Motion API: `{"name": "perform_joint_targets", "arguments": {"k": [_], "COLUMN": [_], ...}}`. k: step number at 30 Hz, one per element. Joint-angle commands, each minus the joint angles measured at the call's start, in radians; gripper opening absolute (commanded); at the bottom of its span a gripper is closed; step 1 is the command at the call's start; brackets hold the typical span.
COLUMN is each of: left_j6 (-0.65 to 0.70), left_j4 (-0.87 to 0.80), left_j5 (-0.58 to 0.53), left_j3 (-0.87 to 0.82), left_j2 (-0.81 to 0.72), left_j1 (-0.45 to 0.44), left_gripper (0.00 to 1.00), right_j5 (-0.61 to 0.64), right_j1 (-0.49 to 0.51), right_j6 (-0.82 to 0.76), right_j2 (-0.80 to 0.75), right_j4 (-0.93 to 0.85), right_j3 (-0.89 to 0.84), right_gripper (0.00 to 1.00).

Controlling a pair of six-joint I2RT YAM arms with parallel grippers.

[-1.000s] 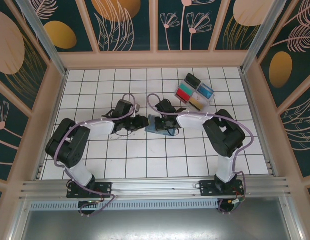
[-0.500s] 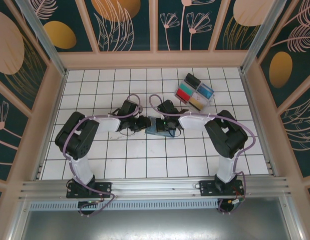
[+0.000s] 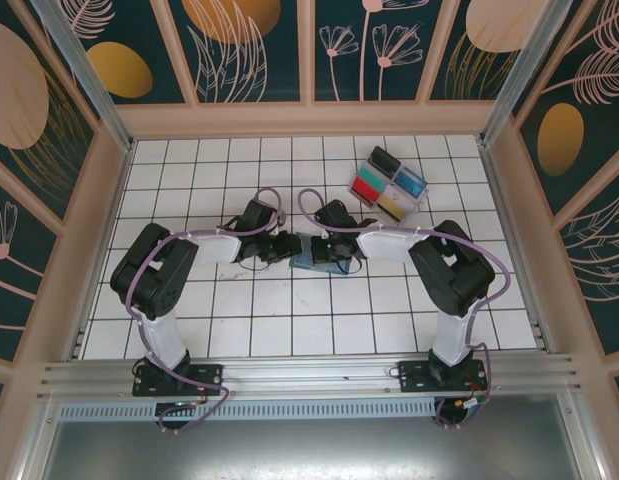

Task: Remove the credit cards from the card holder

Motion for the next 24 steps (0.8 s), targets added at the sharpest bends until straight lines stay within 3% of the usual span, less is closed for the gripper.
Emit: {"name": "perform_joint_targets", "arguments": {"k": [1, 11, 17, 22, 24], "left_j6": [0.023, 0.013, 0.018, 0.029, 0.040], "left_j4": [-0.011, 0.045, 0.073, 0.082, 0.072], "left_j5": [-0.009, 0.041, 0.072, 0.112, 0.117], "left_j3": [0.015, -0.004, -0.005, -0.019, -0.023], "left_j2": [-0.033, -0.028, -0.046, -0.043, -0.039], "left_j1": [0.001, 0.001, 0.001, 0.001, 0.001], "left_gripper": [0.23, 0.22, 0.13, 0.12, 0.05], "right_j5": [-0.026, -0.032, -0.037, -0.083, -0.114], "right_j1": [-0.002, -0.002, -0.003, -0.014, -0.026], "right_j6": [0.008, 0.011, 0.011, 0.009, 0.017], "right_j2": [0.007, 0.016, 0.014, -0.021, -0.054], "right_j4": [-0.058, -0.056, -0.052, -0.022, 0.004], "right_j3": [-0.040, -0.040, -0.039, -0.042, -0.045], "right_gripper": [0.08, 0.09, 0.08, 0.09, 0.09]}}
